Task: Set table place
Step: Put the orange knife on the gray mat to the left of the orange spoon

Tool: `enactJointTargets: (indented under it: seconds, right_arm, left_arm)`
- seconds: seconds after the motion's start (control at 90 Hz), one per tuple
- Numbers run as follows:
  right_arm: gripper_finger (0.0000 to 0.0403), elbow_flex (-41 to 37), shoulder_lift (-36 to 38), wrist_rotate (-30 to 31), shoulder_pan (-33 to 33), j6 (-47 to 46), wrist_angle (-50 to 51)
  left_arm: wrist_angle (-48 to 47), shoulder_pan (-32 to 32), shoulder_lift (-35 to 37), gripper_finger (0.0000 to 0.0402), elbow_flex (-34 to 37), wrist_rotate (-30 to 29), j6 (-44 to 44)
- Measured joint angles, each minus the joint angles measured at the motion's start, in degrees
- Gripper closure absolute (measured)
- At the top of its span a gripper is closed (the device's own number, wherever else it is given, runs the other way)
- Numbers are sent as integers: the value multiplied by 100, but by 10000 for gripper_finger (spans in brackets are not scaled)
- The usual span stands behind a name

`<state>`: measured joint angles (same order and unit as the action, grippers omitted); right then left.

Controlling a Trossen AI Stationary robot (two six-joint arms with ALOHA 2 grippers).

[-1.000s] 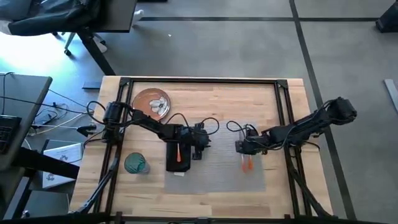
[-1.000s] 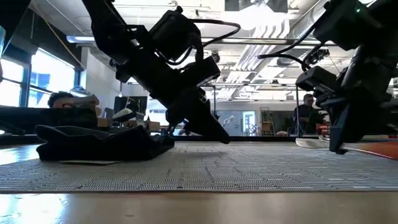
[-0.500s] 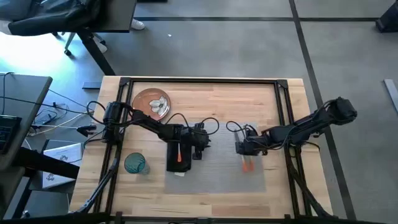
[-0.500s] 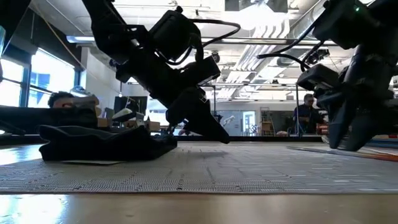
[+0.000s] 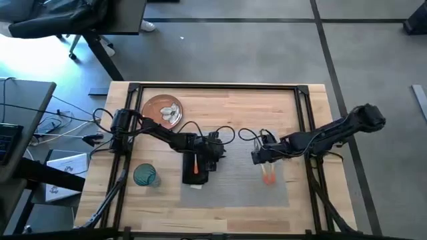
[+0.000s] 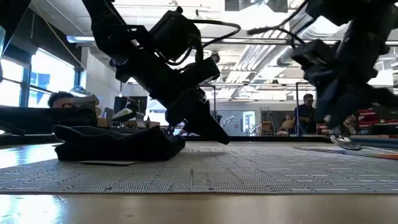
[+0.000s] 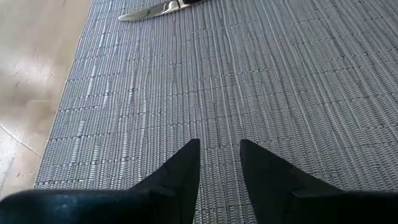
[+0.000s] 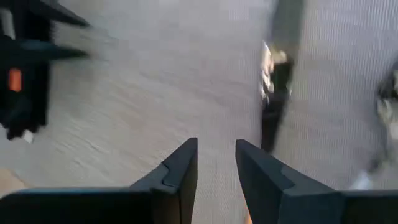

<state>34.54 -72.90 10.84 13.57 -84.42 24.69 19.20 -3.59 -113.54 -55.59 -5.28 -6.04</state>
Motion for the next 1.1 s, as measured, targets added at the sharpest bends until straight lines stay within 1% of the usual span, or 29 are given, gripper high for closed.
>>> enactJointTargets:
  seconds: [0.056,0.122,0.2,0.289,0.356,0.511,0.689,1.1]
  right_arm:
    - [309,-8,0,177,-135,206,2]
    - [309,-81,-30,232,-304,387,-56]
    - [309,-187,-107,183,-508,549,-140]
    - [309,-338,-238,-35,-718,810,-723]
    - [310,-398,-360,-80,-831,981,-1137]
    - [321,-404,-656,-82,-1020,1141,-1266]
    - [324,-404,-952,-107,-1070,1197,-1377]
    - [325,-395,-932,-192,-1072,1129,-1327]
  left_arm:
    - [0,-1,0,303,0,0,3]
    - [-5,-1,0,303,0,0,53]
    - [-11,1,0,303,0,0,89]
    - [-12,1,0,303,0,0,60]
    - [-4,1,0,303,0,-2,53]
    - [7,1,0,303,2,-2,131]
    - [-1,-1,0,303,2,-2,133]
    - [-35,-1,0,303,4,-2,136]
